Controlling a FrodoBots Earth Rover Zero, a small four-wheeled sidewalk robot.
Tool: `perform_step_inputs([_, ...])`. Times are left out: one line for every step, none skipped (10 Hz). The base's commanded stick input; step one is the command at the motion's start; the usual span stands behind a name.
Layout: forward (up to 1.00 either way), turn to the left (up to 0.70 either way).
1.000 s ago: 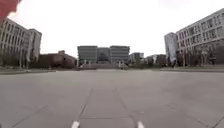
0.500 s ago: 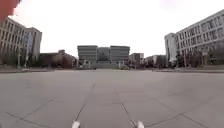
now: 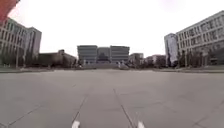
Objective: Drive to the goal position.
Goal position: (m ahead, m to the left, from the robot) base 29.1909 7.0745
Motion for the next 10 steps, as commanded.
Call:
perform_step_inputs([0.60, 0.00])
perform_step_inputs([0.60, 0.00])
perform_step_inputs([0.60, 0.00])
perform_step_inputs([0.60, 0.00])
perform_step_inputs([0.60, 0.00])
perform_step_inputs([0.60, 0.00])
perform_step_inputs([0.60, 0.00])
perform_step_inputs([0.60, 0.00])
perform_step_inputs([0.60, 0.00])
perform_step_inputs([0.60, 0.00])
